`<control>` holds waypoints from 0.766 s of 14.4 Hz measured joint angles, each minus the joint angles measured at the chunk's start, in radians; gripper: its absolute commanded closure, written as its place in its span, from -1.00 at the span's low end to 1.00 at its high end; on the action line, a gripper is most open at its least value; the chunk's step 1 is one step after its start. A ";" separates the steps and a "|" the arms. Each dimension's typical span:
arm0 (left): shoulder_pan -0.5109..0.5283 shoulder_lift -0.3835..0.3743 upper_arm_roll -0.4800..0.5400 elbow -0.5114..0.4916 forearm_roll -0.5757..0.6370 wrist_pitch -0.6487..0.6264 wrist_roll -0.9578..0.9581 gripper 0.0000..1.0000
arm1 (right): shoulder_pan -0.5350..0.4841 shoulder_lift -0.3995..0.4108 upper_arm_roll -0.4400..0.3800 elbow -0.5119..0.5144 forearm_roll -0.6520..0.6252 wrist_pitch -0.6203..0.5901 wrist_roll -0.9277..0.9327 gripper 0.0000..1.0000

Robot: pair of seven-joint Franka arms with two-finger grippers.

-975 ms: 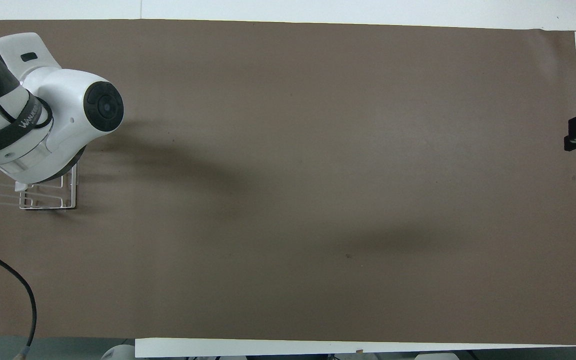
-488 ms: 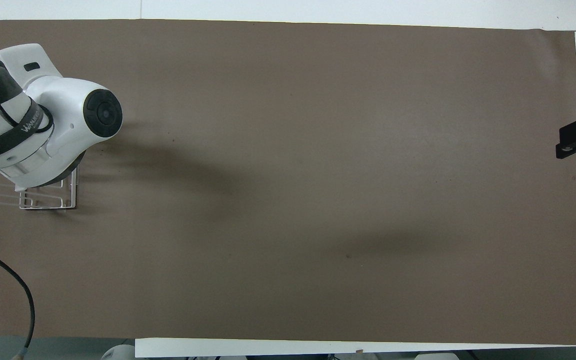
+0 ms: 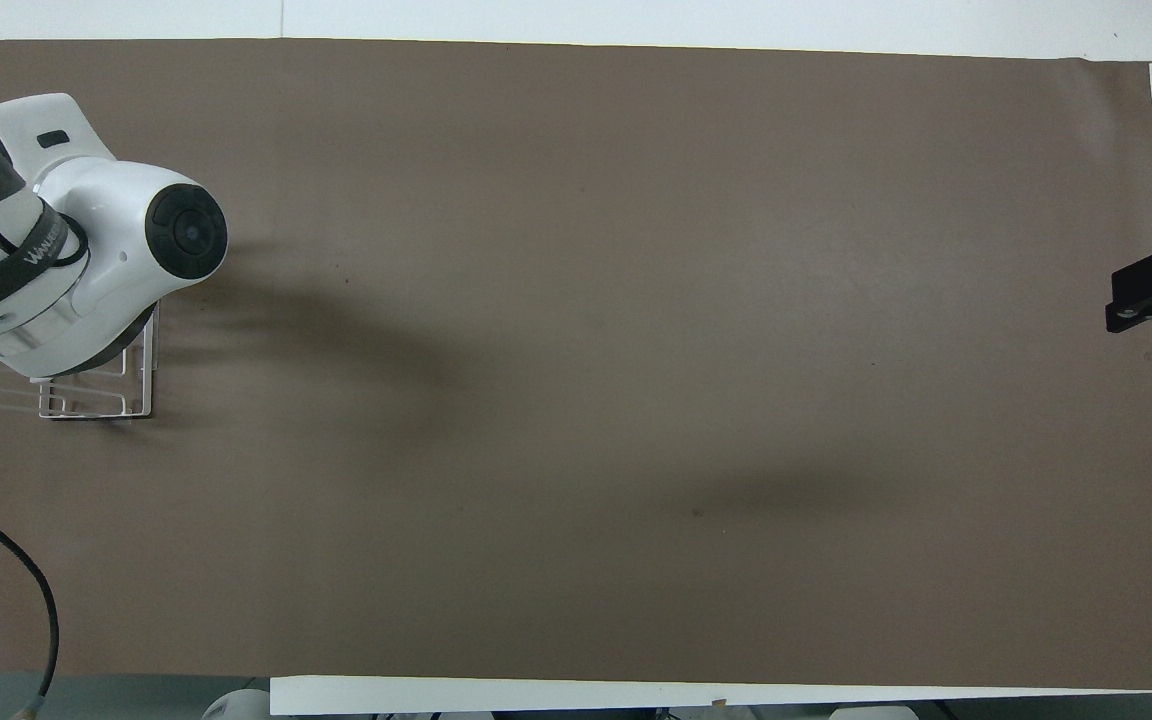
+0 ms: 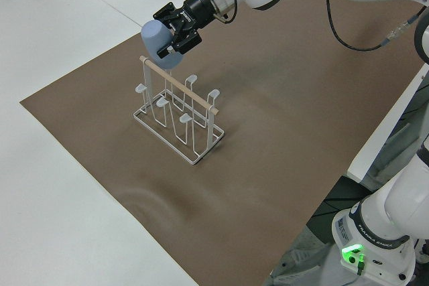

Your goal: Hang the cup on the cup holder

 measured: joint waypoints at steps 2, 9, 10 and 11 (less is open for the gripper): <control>0.006 -0.002 0.000 -0.008 -0.005 0.018 0.000 0.39 | 0.001 0.001 0.000 0.000 0.000 0.000 0.000 -0.99; 0.006 -0.031 -0.006 -0.089 -0.023 0.052 -0.036 0.06 | 0.002 0.001 -0.005 0.000 0.000 0.000 0.000 -0.99; 0.006 -0.036 -0.006 -0.099 -0.026 0.059 -0.037 -0.56 | 0.002 0.001 -0.005 0.000 0.000 0.000 0.000 -0.99; 0.006 -0.039 -0.005 -0.104 -0.031 0.062 -0.038 -0.99 | 0.002 0.001 -0.005 0.000 0.000 0.000 0.000 -0.99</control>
